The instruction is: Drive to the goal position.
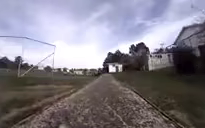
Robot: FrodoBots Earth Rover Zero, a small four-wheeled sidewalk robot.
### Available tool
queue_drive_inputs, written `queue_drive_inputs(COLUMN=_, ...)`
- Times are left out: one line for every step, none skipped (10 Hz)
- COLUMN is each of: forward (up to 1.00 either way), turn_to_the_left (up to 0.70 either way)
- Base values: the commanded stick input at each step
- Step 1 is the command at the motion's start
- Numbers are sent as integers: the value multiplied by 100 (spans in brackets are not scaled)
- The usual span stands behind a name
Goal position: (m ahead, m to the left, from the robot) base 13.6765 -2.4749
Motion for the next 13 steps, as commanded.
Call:
queue_drive_inputs(forward=85, turn_to_the_left=0)
queue_drive_inputs(forward=85, turn_to_the_left=0)
queue_drive_inputs(forward=85, turn_to_the_left=0)
queue_drive_inputs(forward=85, turn_to_the_left=0)
queue_drive_inputs(forward=85, turn_to_the_left=0)
queue_drive_inputs(forward=85, turn_to_the_left=0)
queue_drive_inputs(forward=85, turn_to_the_left=0)
queue_drive_inputs(forward=85, turn_to_the_left=0)
queue_drive_inputs(forward=85, turn_to_the_left=0)
queue_drive_inputs(forward=85, turn_to_the_left=0)
queue_drive_inputs(forward=85, turn_to_the_left=0)
queue_drive_inputs(forward=85, turn_to_the_left=0)
queue_drive_inputs(forward=85, turn_to_the_left=-2)
